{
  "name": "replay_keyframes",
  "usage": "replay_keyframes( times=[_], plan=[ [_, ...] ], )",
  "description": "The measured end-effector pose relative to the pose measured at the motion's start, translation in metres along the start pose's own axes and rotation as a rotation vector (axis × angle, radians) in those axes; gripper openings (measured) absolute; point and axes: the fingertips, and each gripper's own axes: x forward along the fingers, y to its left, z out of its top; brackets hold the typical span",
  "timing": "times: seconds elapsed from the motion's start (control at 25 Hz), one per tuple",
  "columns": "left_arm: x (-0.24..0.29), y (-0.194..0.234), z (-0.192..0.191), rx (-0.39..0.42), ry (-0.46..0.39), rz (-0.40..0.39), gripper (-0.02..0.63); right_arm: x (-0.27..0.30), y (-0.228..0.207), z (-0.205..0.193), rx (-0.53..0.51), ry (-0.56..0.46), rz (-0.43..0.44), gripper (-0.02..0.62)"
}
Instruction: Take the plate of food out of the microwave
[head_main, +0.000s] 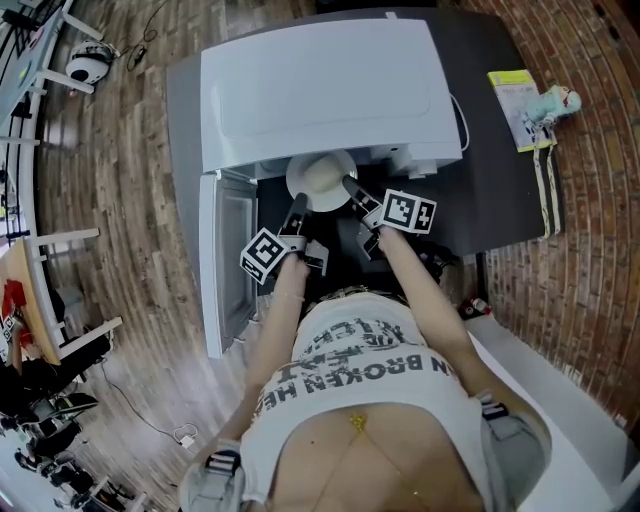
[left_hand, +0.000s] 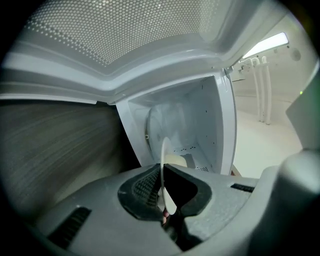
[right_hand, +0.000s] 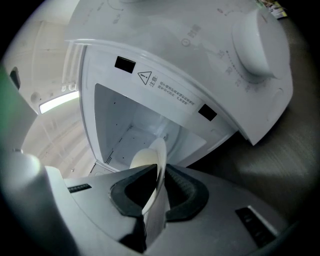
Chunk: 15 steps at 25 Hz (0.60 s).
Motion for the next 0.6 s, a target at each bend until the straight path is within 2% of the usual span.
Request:
replay_keyframes(
  times=[0.6],
  plan=[
    [-0.005, -0.006, -0.022, -0.014, -0.033, -0.006, 0.021, -0.02, -0.003, 0.003, -0.008, 0.019, 0.02, 0.046]
  ],
)
